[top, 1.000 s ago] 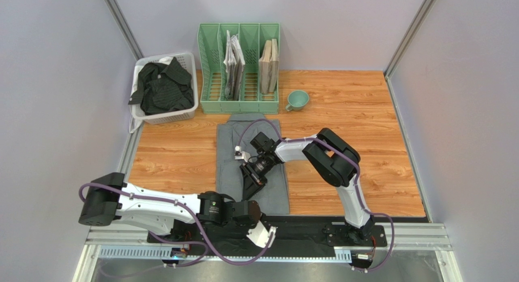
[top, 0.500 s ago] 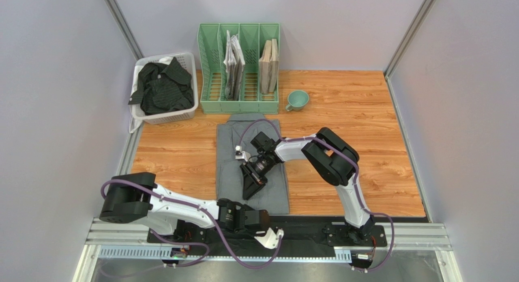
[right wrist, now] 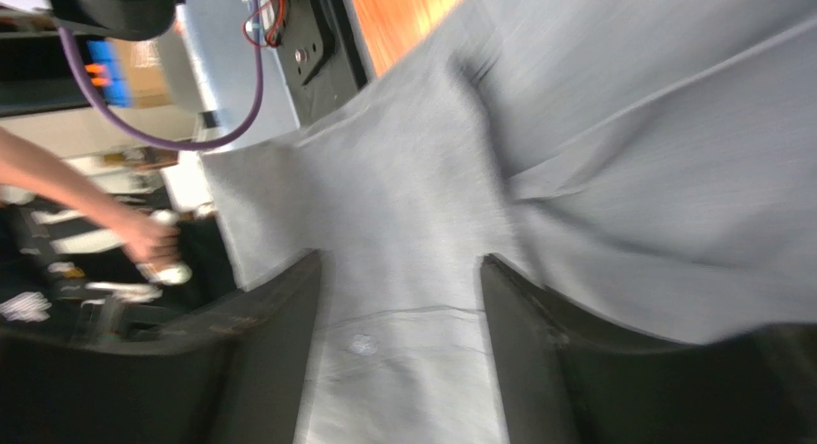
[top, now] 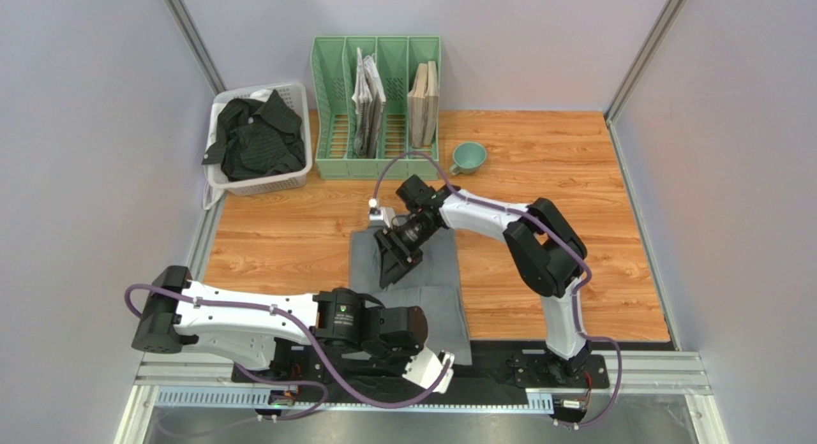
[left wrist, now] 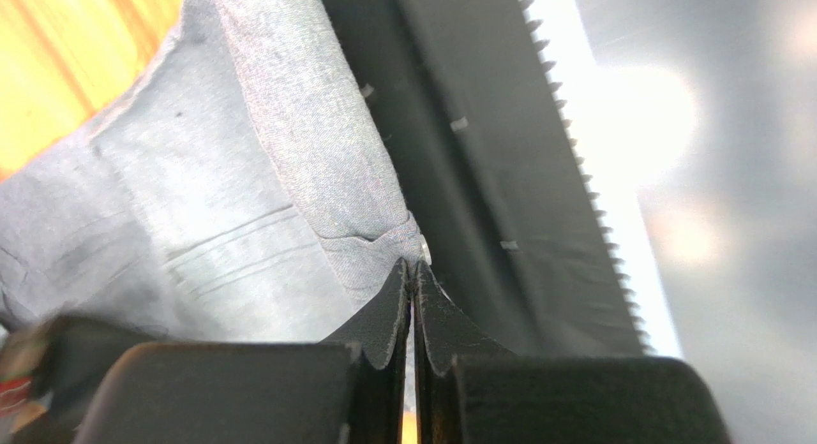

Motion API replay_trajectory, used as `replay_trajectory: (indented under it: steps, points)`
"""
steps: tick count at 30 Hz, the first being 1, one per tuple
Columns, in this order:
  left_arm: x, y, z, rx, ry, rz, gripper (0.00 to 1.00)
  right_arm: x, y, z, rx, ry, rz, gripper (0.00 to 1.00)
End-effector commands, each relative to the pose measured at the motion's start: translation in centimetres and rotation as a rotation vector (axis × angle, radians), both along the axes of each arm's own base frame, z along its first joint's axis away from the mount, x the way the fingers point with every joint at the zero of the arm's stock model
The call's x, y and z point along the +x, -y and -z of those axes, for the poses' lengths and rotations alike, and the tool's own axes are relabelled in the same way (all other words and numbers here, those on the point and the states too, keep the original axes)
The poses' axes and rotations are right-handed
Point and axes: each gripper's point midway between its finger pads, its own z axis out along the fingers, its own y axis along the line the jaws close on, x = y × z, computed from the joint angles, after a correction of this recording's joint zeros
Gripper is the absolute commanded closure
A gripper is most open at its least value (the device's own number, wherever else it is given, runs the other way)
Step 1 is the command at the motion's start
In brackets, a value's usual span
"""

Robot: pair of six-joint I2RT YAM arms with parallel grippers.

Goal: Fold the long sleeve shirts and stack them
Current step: Fold the shirt

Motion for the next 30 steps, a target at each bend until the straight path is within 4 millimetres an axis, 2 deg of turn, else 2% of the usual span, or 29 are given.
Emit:
replay_trajectory:
  steps: [1, 3, 5, 6, 8, 10, 11, 12, 13, 14, 16, 17, 19, 20, 21, 23, 24, 25, 26, 27, 29, 30]
  points:
    - [-3.8, -1.8, -3.9, 0.066, -0.261, 0.003, 1.00, 4.3, 3.2, -4.0, 0.003, 0.187, -0.011, 0.32]
    - [-3.6, -1.1, -6.0, 0.036, -0.337, -0.027, 1.00, 6.1, 3.9, -4.3, 0.004, 0.222, -0.012, 0.32]
    - [-3.2, -1.0, -6.9, 0.048, -0.377, -0.046, 1.00, 7.6, 5.2, -3.8, -0.034, 0.220, 0.024, 0.34]
    - [-2.4, -0.4, -8.0, 0.019, -0.375, -0.034, 1.00, 8.6, 5.8, -3.6, -0.043, 0.235, 0.044, 0.37]
    - [-1.4, -0.5, -7.9, 0.049, -0.380, -0.045, 1.00, 9.2, 6.2, -3.3, -0.055, 0.232, 0.058, 0.39]
    - [0.7, -0.4, -8.3, 0.041, -0.381, -0.052, 1.00, 9.7, 6.6, -3.2, -0.052, 0.216, 0.076, 0.44]
    - [3.1, 0.2, -8.5, 0.030, -0.376, -0.094, 1.00, 9.9, 6.8, -3.3, -0.052, 0.214, 0.086, 0.44]
    - [4.0, 0.4, -8.7, 0.021, -0.391, -0.097, 1.00, 10.2, 7.0, -3.3, -0.050, 0.219, 0.093, 0.45]
    - [5.2, 0.2, -8.7, 0.022, -0.373, -0.058, 1.00, 10.3, 7.2, -3.4, -0.050, 0.221, 0.096, 0.46]
    - [7.3, 0.6, -9.0, 0.010, -0.363, -0.078, 1.00, 10.5, 7.3, -3.4, -0.049, 0.225, 0.100, 0.46]
    - [9.3, 0.8, -8.9, -0.003, -0.325, -0.027, 1.00, 11.2, 7.7, -3.5, -0.055, 0.235, 0.117, 0.46]
    - [11.0, 1.2, -8.5, 0.001, -0.314, -0.037, 1.00, 11.4, 7.9, -3.5, -0.054, 0.236, 0.122, 0.46]
    - [13.2, 1.5, -8.1, -0.004, -0.284, -0.026, 1.00, 11.9, 8.3, -3.5, -0.058, 0.240, 0.138, 0.46]
    - [15.2, 1.7, -7.7, -0.015, -0.276, -0.035, 1.00, 12.2, 8.4, -3.6, -0.058, 0.247, 0.143, 0.46]
    - [16.1, 2.1, -7.5, -0.028, -0.277, -0.037, 1.00, 12.6, 8.8, -3.4, -0.068, 0.259, 0.153, 0.46]
    - [18.6, 1.8, -5.8, -0.009, -0.251, -0.043, 1.00, 13.3, 9.1, -3.6, -0.071, 0.275, 0.161, 0.46]
    - [19.7, 2.3, -5.5, -0.027, -0.230, -0.051, 0.95, 13.7, 9.5, -3.6, -0.079, 0.280, 0.172, 0.45]
    - [20.6, 2.4, -5.3, -0.043, -0.216, -0.063, 0.77, 13.9, 9.8, -3.7, -0.081, 0.286, 0.179, 0.44]
    - [21.9, 2.2, -5.4, -0.062, -0.201, -0.100, 0.72, 14.2, 9.9, -3.9, -0.081, 0.291, 0.185, 0.43]
    - [23.4, 2.7, -6.0, -0.104, -0.161, -0.128, 0.64, 14.6, 10.4, -3.8, -0.091, 0.296, 0.194, 0.43]
    - [25.7, 1.9, -7.2, -0.146, -0.124, -0.206, 0.57, 14.9, 10.9, -3.9, -0.103, 0.309, 0.198, 0.42]
    - [26.2, 1.6, -7.6, -0.162, -0.136, -0.254, 0.56, 14.8, 11.2, -4.0, -0.105, 0.315, 0.191, 0.42]
